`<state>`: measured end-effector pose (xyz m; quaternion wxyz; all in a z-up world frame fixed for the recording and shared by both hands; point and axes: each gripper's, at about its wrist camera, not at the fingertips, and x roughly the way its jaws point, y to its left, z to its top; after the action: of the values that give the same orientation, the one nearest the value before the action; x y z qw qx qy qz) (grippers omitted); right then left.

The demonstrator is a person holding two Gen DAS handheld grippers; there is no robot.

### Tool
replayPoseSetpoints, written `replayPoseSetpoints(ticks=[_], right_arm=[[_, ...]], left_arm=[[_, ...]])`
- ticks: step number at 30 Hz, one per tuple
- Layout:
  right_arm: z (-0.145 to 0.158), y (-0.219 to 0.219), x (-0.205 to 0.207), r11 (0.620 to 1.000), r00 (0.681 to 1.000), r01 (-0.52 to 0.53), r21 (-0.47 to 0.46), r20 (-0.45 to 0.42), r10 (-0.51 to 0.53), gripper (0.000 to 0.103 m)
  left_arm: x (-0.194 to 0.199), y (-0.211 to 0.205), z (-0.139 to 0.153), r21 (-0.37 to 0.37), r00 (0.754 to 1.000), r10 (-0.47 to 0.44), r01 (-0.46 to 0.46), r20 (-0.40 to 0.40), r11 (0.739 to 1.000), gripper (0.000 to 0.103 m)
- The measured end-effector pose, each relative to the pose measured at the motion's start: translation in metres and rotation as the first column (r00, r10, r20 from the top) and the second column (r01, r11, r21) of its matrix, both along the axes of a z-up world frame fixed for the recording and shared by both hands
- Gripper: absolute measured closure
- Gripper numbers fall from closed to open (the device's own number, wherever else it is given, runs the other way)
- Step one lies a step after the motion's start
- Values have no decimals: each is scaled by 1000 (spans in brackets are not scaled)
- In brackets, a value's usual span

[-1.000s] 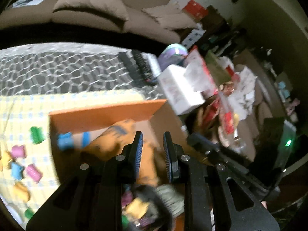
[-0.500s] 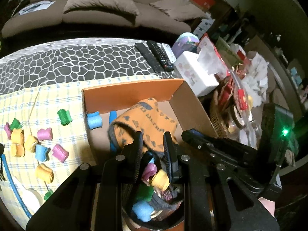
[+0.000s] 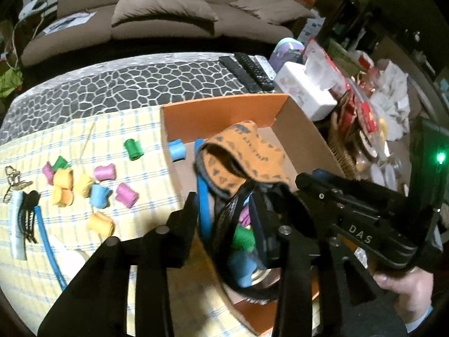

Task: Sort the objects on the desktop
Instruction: 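Lower the orange towel into the box and open both grippers, then move the right gripper to the white scoop and grasp it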

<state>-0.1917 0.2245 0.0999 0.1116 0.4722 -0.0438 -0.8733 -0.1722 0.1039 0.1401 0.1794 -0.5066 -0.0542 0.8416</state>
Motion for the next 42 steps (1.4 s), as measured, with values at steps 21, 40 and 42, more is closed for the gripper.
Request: replayPoseSetpoints(ticks=[21, 40, 42], right_arm=[[16, -61, 45, 998, 999, -54, 13, -8, 54, 1], [10, -184, 73, 982, 982, -187, -27, -24, 187, 1], [2, -196, 72, 980, 980, -198, -13, -25, 198, 1]], left_arm=[[60, -101, 5, -7, 994, 114, -114, -1, 993, 0], [88, -251, -42, 64, 938, 343, -346, 52, 936, 0], [88, -258, -50, 60, 933, 355, -358, 57, 932, 0]])
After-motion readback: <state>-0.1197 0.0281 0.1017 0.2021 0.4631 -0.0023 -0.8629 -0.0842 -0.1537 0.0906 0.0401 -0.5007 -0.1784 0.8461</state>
